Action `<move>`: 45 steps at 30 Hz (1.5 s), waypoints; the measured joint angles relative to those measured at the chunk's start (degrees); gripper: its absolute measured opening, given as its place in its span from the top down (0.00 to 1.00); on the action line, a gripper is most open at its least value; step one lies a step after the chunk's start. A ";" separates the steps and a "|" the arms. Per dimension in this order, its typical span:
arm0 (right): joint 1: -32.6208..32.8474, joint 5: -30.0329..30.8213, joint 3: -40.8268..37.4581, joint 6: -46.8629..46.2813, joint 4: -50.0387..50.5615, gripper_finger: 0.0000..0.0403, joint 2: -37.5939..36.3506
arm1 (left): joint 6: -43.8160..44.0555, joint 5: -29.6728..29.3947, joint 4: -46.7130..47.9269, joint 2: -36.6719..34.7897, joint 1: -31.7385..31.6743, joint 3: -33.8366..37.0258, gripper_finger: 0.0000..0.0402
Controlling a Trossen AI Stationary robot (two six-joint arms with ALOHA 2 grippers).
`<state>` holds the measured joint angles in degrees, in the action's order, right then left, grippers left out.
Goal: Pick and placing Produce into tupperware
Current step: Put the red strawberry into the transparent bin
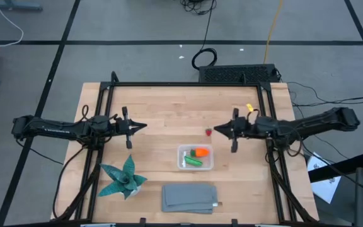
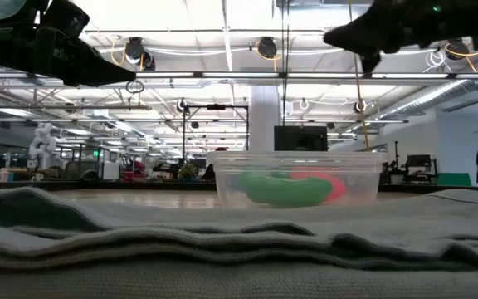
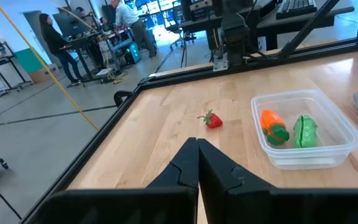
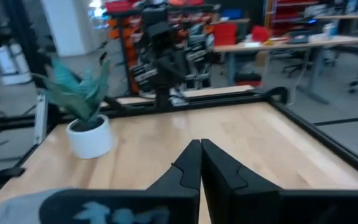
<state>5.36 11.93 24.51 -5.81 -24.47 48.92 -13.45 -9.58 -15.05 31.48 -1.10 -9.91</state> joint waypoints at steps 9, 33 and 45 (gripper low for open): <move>-0.02 4.60 -10.45 -1.66 -4.77 1.00 -9.28 | 0.05 -0.15 0.00 0.00 0.00 0.00 1.00; -0.17 4.36 -19.45 1.33 -1.22 1.00 -24.74 | 0.15 4.63 15.57 -12.36 0.02 0.00 1.00; -0.15 4.19 -19.44 1.78 4.20 1.00 -27.60 | 0.45 4.46 19.64 -12.75 0.02 0.00 1.00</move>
<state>5.21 16.12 5.07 -4.03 -20.27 21.32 -13.00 -5.12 4.59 18.73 -1.08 -9.91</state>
